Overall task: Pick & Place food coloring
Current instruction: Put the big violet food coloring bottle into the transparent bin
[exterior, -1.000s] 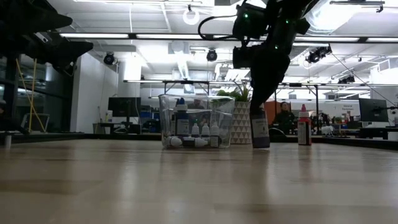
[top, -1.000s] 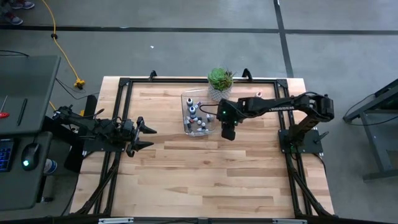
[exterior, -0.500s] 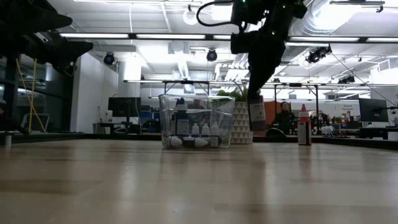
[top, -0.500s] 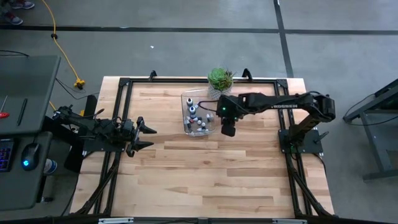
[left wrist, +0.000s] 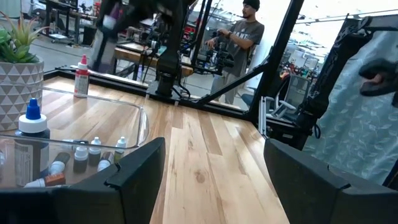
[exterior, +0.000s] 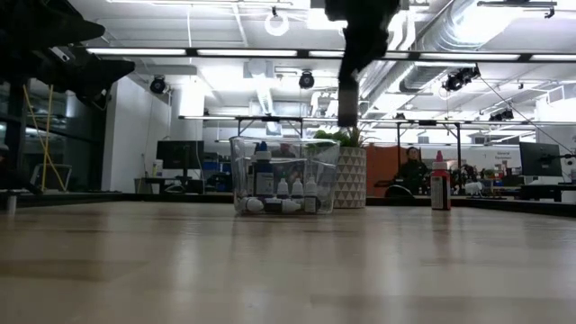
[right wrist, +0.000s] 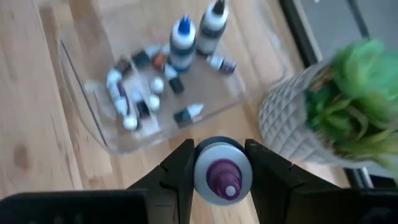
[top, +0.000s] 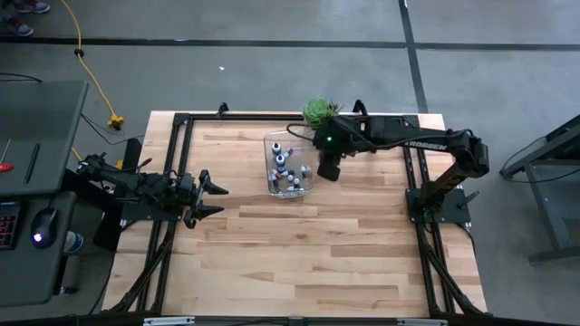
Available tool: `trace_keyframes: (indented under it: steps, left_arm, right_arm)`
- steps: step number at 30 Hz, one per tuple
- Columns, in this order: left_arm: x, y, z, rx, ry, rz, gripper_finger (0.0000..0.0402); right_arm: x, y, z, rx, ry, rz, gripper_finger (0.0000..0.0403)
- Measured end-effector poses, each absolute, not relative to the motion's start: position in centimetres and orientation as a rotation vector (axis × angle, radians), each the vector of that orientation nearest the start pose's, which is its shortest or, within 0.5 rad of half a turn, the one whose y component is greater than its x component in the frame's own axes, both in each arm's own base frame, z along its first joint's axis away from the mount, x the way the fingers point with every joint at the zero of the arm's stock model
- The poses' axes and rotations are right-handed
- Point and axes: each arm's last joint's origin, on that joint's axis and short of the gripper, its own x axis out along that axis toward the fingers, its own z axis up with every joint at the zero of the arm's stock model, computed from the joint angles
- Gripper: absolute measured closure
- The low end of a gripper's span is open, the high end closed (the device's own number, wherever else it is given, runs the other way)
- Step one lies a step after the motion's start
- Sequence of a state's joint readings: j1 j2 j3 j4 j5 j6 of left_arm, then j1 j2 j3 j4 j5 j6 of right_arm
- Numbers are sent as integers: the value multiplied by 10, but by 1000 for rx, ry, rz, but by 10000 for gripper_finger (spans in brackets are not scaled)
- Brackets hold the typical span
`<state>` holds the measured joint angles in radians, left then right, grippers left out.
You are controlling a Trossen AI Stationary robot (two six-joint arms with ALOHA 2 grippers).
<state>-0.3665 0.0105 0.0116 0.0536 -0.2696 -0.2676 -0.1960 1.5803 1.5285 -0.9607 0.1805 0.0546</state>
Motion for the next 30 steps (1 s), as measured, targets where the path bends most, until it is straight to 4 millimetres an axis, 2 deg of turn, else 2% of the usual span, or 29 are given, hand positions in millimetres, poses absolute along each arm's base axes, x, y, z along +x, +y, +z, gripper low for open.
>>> trace_keyframes:
  steps: [6,11,25,30]
  left_arm:
    - [93,-27,172,-284,-39,-103,130]
    - [93,-27,172,-284,-39,-103,130]
    - [93,-27,172,-284,-39,-103,130]
    - [93,-27,172,-284,-39,-103,130]
  right_arm:
    - [320,-60,360,68,891,-344,290]
    - [329,-53,369,80,777,-246,290]
    - [341,-55,370,96,684,-226,290]
    - [344,-67,369,269,634,-371,290]
